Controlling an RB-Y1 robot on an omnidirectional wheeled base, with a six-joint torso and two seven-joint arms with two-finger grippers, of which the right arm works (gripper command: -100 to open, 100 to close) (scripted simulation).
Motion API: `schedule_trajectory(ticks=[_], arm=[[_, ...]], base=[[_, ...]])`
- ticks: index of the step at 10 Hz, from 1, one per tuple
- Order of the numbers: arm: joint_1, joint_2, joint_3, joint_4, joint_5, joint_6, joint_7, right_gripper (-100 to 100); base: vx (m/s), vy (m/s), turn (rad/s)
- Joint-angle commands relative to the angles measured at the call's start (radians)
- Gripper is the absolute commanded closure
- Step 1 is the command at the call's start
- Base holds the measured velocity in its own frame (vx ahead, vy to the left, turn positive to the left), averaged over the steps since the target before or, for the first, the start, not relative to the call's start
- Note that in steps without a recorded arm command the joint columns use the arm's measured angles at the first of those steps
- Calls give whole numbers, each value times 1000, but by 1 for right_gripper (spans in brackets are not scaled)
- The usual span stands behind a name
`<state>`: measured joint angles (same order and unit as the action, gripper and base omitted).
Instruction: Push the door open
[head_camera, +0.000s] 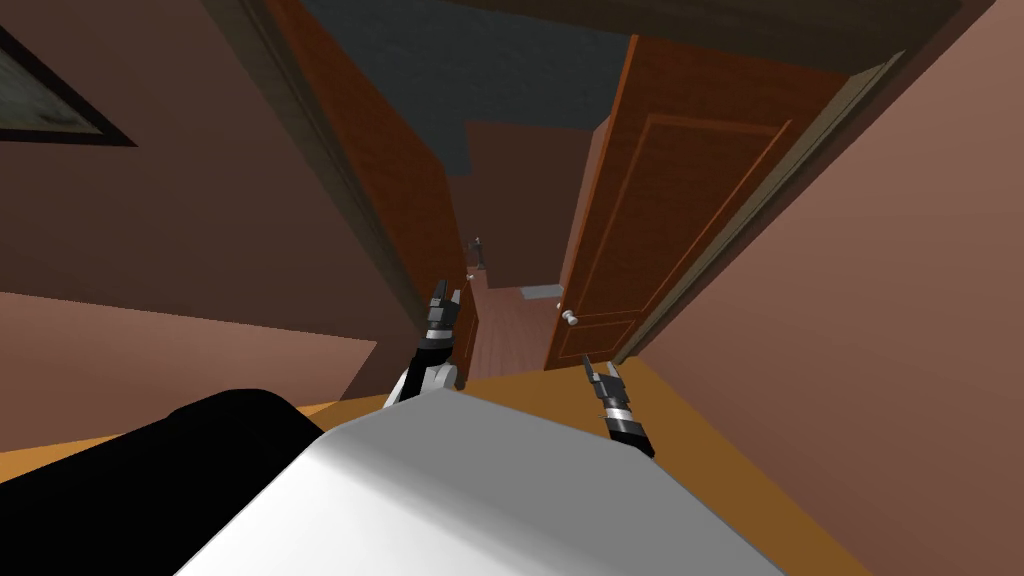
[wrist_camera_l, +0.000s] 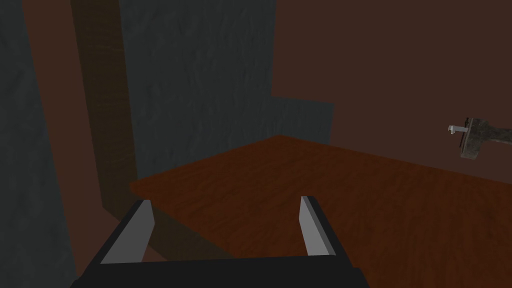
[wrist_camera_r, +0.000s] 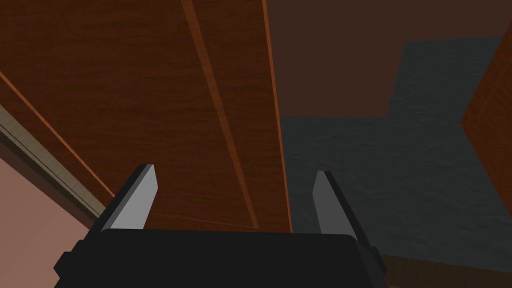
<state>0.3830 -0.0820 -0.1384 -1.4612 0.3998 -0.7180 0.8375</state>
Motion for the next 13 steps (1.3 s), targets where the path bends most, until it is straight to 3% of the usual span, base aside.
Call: schedule_trajectory(ticks=[1,5,13], arm=[[-7,10,-2,41,20,-18,38,-100],[-22,32,-9,135,66,-55,122,-100],[-46,83,-20,271,132,-110,243,-100]], base=[[100,-104,155],[104,-139,130],[84,-125,98]])
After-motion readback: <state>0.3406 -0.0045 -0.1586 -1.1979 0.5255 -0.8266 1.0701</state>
